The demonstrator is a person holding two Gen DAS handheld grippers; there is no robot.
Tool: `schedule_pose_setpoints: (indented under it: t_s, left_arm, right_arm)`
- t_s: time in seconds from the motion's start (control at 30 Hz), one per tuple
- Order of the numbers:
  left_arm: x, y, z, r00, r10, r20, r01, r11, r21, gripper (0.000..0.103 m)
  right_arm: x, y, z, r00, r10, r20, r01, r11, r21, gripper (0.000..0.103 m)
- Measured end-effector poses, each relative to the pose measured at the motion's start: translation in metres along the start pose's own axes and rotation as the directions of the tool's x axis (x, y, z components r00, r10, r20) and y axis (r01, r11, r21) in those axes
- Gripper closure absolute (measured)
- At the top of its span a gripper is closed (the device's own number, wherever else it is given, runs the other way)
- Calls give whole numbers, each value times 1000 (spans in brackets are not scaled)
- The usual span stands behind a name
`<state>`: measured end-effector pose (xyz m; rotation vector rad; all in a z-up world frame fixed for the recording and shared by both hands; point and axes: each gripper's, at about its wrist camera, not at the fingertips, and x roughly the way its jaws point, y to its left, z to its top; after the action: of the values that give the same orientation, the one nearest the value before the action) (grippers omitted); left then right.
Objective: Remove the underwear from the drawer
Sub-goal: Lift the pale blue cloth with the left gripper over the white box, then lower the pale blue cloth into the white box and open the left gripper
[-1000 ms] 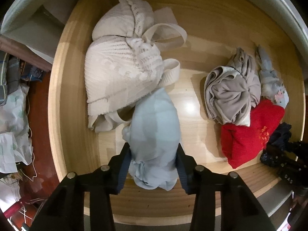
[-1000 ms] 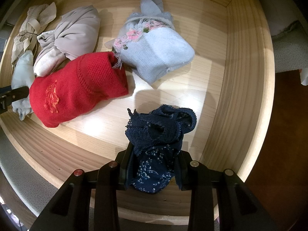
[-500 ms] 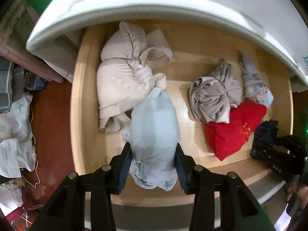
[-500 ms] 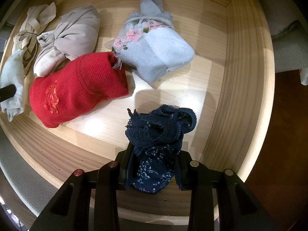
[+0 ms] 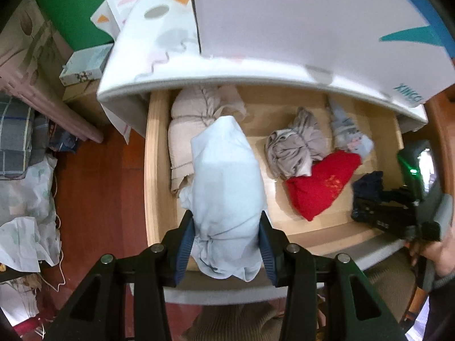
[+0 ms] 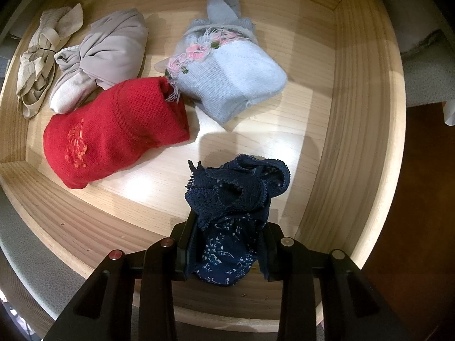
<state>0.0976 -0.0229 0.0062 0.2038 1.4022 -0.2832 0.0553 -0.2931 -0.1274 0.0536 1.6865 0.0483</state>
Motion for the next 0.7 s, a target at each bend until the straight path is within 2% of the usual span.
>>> schedule_pose_setpoints:
  t_s: [0.23,0.4,0.5,0.6,0.7]
  left_arm:
    - [-45,-1,-3,997,-28,74,26,999,35,60]
    - [-92,1,5,986,-35,161,27,998,50,60]
    - [-126,6,17,971,-35,236,24,999,48,60]
    - [-157,8,34,947,-41,319,29,999,41,60]
    - [-181,4,58,923,-17,385,1,999,41,60]
  right_arm:
    - [0,0,0,1000,0,0,0,1000,0,72]
    - [0,0,1,1000,0,0,0,1000,0,72]
    - [0,0,1,1000,1,-1,-1,1000,0,72]
    - [0,0,1,1000,1,-1,-1,1000,0,72]
    - [-1,0,1,1000,1,-1,-1,1000,0,72]
